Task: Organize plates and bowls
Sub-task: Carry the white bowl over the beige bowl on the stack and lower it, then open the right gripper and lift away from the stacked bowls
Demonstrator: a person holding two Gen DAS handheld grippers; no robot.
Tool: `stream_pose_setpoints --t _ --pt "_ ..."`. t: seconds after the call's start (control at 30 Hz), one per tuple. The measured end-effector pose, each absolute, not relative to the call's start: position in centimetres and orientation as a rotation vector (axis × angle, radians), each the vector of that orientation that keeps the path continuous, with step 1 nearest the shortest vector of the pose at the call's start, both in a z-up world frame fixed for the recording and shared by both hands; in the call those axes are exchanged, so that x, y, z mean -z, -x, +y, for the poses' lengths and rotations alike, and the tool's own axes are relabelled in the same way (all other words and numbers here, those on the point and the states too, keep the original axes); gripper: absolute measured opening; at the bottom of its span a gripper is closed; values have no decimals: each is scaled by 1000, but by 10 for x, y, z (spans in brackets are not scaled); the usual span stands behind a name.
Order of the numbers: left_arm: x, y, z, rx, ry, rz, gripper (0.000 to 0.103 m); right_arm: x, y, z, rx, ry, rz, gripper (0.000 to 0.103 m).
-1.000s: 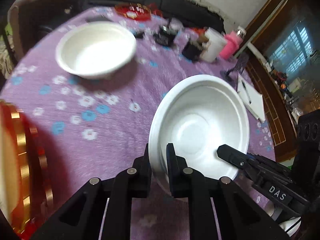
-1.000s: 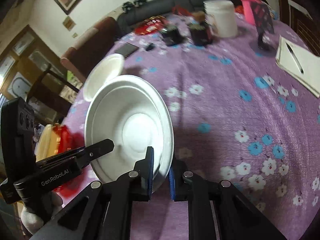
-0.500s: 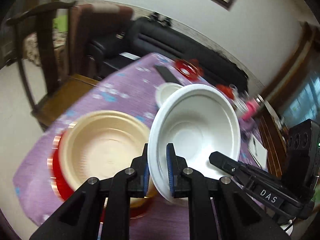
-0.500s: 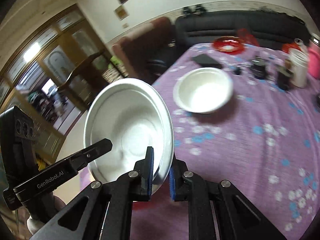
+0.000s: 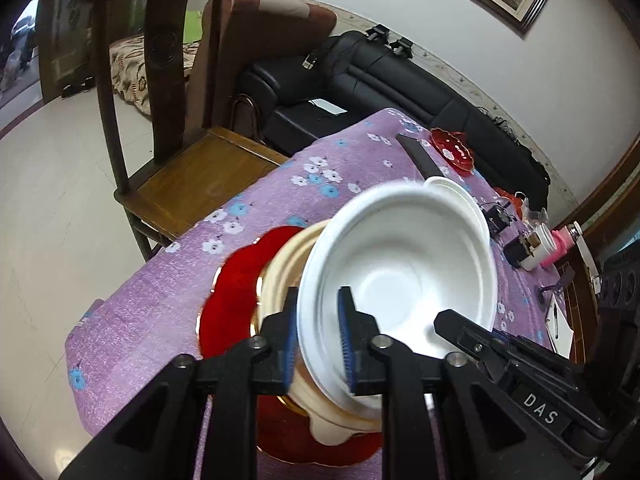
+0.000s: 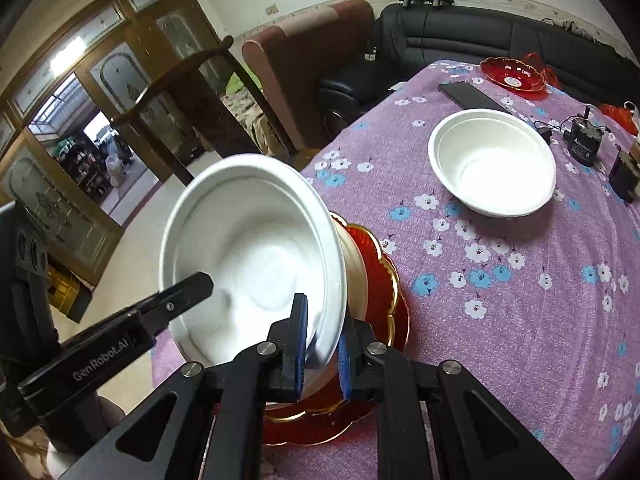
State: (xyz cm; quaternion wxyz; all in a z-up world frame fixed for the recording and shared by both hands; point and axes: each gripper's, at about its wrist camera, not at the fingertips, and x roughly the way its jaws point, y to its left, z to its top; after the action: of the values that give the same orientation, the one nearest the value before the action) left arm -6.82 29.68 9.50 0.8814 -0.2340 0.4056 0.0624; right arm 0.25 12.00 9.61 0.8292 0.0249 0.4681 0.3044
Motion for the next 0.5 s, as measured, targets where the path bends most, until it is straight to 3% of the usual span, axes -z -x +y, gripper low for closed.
stream_pose_setpoints --t 0.13,0.2,0.27,0.33,0.5 --pt "-99 72 300 -127 493 814 28 -94 -4 126 -629 -31 979 15" --pt "-103 71 300 -145 483 791 44 -93 -3 131 -615 -5 965 19" --pt "-108 75 301 -153 486 761 48 -95 0 134 -600 34 929 29" --pt "-112 80 302 -160 488 740 49 -95 2 136 -590 60 898 34" --pt "-122 90 305 -182 493 686 64 -100 -1 123 -606 -16 860 39"
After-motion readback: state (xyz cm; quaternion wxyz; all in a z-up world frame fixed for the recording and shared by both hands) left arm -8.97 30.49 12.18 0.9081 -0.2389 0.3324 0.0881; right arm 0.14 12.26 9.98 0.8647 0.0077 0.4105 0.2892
